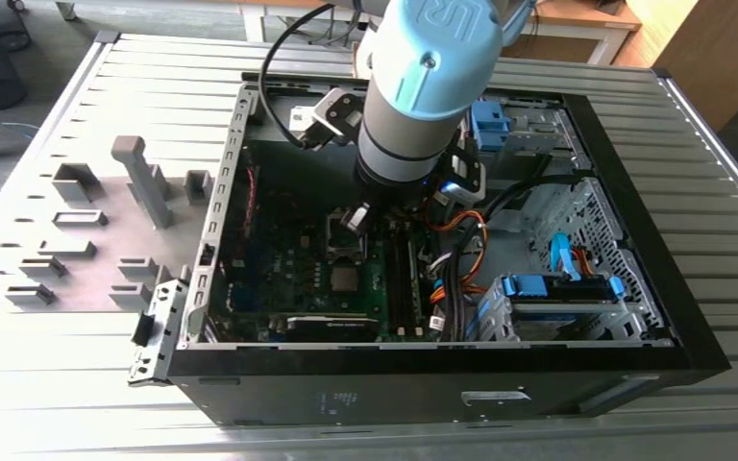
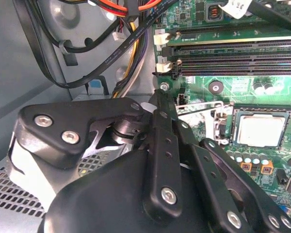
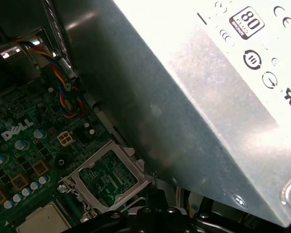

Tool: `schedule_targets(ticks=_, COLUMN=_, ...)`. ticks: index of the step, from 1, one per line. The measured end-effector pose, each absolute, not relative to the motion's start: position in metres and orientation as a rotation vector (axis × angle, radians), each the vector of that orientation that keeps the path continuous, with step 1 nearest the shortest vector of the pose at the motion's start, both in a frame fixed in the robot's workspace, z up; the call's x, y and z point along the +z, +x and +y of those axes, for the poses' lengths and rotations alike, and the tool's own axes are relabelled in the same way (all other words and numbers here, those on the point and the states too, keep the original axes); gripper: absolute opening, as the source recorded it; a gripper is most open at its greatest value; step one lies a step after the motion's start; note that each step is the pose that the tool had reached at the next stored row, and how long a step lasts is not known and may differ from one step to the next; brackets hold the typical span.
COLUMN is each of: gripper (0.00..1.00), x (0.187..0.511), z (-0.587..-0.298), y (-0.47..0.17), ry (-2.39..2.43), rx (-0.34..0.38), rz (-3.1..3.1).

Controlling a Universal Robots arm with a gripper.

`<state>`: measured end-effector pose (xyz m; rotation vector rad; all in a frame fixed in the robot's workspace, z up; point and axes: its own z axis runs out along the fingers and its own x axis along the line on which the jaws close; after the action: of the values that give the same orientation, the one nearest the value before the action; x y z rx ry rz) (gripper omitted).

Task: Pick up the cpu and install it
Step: 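Close the cpu cover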

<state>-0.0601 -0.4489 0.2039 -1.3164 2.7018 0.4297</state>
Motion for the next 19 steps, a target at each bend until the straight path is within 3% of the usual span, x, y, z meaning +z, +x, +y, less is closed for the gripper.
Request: schedule_targets(ticks=19, gripper=0.11, x=0.1994, z=-0.4489, y=-0.0601, ry=-1.316, rx=0.433, rz=2.700)
